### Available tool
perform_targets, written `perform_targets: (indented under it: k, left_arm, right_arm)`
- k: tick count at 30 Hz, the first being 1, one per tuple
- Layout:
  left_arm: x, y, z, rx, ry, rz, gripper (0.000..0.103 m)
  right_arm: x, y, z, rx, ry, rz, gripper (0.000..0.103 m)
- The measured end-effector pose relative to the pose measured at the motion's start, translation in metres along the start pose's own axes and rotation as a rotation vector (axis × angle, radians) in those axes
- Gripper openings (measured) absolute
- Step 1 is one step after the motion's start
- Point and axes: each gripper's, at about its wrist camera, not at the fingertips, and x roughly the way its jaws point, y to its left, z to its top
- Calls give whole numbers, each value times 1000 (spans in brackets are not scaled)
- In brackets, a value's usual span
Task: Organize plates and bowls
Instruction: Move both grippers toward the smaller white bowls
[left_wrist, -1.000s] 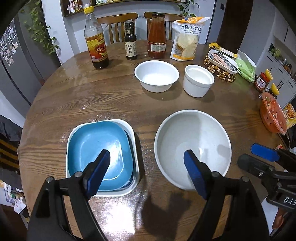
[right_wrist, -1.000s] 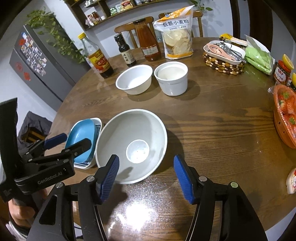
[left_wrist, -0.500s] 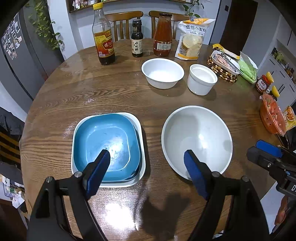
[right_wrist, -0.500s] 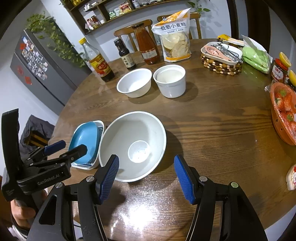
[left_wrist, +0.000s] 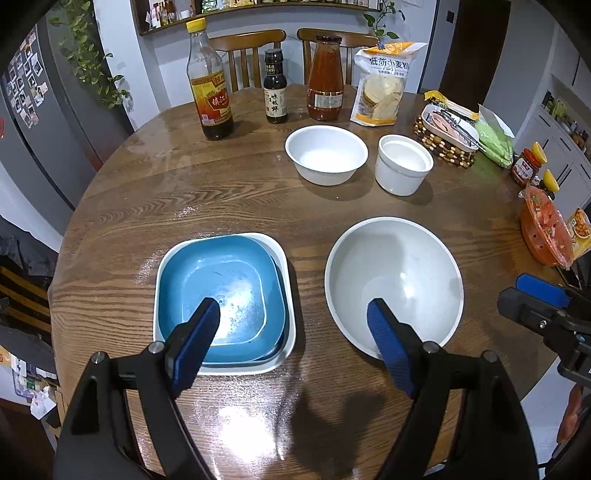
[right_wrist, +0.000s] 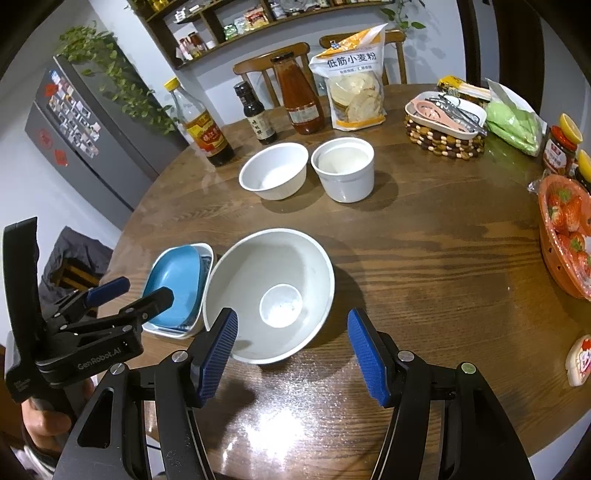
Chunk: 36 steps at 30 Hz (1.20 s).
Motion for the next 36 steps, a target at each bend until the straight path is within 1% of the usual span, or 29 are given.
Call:
perform_targets:
  k: [4,13,21,24,27,30,33,35,36]
  left_arm:
    - [-2,2,0,-4,-7,4,82]
    - [-7,4,6,-8,-24,1,82]
    - [-23,3,24,15,-89,13,82]
    - [-33,2,37,39,-124,24,82]
    - [-47,4,55,48,-164,6,82]
    - [-66,5,75,64,-215,3,82]
    - [-85,7,97,80,-262,7,87]
    - [-96,6,110,91,-299,14,95]
    - [-100,7,113,95,-313,15,97]
  right_arm:
    - [0,2,2,-13,4,3,63]
    - [-10,8,10,-38,-20,3,63]
    - [-25,13,28,-66,-67,-6,63]
    - [-34,17,41,-78,-95,2,63]
    - [-46,21,57,-88,-137,15,63]
    - [-57,23,73,-92,-176,27,63]
    - [-65,23,88,-87,-205,40,63]
    - [-70,24,100,-82,-225,47,63]
    - [-72,24,105,-79,-231,49,63]
